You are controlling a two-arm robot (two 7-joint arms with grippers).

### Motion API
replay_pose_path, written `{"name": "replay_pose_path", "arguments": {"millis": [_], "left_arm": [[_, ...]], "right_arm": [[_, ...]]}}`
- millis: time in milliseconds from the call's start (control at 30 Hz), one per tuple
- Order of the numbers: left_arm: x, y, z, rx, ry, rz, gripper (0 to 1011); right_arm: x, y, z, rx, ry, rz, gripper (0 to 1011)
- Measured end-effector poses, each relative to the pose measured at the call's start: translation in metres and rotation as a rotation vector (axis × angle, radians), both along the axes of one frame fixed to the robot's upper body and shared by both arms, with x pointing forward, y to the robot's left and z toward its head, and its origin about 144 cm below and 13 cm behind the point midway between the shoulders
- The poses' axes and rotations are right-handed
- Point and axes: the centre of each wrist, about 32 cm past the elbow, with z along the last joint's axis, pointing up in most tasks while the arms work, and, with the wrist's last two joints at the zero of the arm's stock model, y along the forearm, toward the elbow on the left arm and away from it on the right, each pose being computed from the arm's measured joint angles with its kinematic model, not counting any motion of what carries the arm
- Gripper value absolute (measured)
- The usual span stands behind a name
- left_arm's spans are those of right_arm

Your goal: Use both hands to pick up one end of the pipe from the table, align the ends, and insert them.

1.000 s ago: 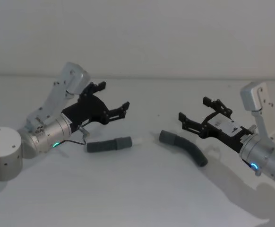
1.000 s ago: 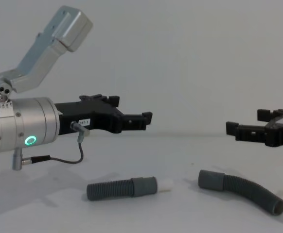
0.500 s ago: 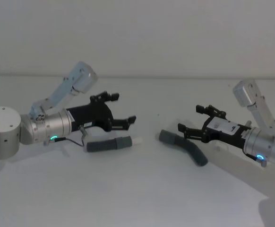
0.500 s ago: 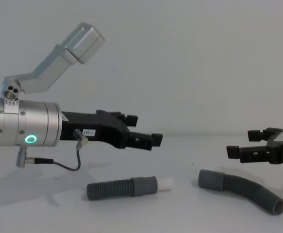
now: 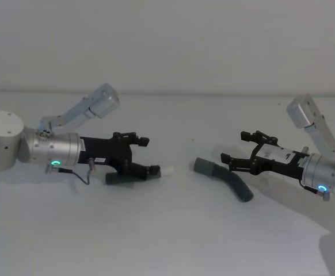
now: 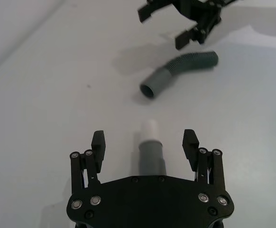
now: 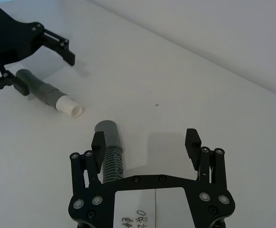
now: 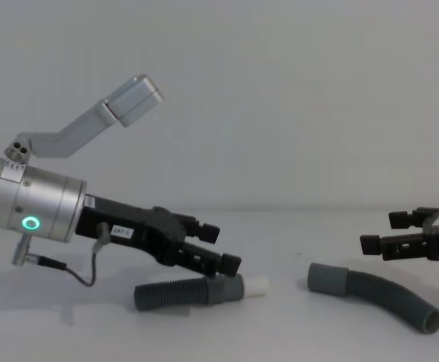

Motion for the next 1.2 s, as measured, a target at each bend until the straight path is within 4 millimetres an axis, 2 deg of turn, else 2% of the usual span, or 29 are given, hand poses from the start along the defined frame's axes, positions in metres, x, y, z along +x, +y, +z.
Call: {"name": "replay_pose_path", "arguments": {"millis": [467,1200], "left_arm": [[0.009,0.014,-0.001,0.061,0.041,-0.078,1000],[0.006,0.017,-0.006,0.066,-0.020,-0.075,1000]], "right_arm": [[-0.006,0.000,-0.005,0.026,0.036,-0.005,1000],[-0.008,0.010,-0.005,0.046,0.105,-0.039,1000]]}}
